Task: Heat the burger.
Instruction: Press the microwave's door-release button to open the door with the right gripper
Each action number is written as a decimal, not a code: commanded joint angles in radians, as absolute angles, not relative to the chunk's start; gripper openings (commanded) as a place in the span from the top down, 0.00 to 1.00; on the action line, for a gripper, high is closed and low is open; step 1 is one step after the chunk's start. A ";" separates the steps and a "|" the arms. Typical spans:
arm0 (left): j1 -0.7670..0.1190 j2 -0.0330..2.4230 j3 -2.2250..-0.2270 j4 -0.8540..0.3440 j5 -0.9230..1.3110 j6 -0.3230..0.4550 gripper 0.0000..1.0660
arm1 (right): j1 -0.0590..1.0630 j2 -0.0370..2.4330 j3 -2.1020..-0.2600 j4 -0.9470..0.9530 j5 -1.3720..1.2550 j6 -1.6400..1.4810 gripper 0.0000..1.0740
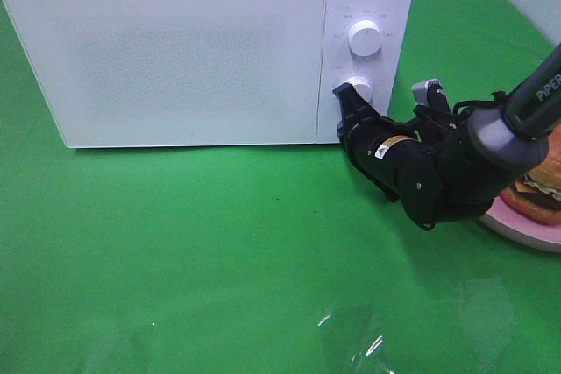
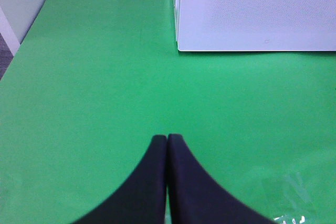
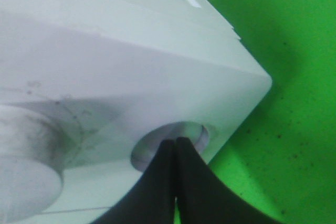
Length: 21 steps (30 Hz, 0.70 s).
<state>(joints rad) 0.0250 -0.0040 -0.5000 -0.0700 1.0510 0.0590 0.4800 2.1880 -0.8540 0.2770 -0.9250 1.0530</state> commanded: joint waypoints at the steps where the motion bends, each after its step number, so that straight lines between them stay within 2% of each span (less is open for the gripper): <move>1: 0.021 -0.027 -0.498 -0.072 1.038 0.061 1.00 | 0.466 2.175 -0.954 0.260 -1.201 1.045 1.00; 21: 0.021 -0.027 -0.498 -0.072 1.038 0.061 1.00 | 0.466 2.175 -1.075 0.261 -1.172 1.027 1.00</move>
<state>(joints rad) 0.0250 -0.0040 -0.5000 -0.0700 1.0510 0.0590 0.4840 2.1860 -0.9050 0.3410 -0.8120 1.0270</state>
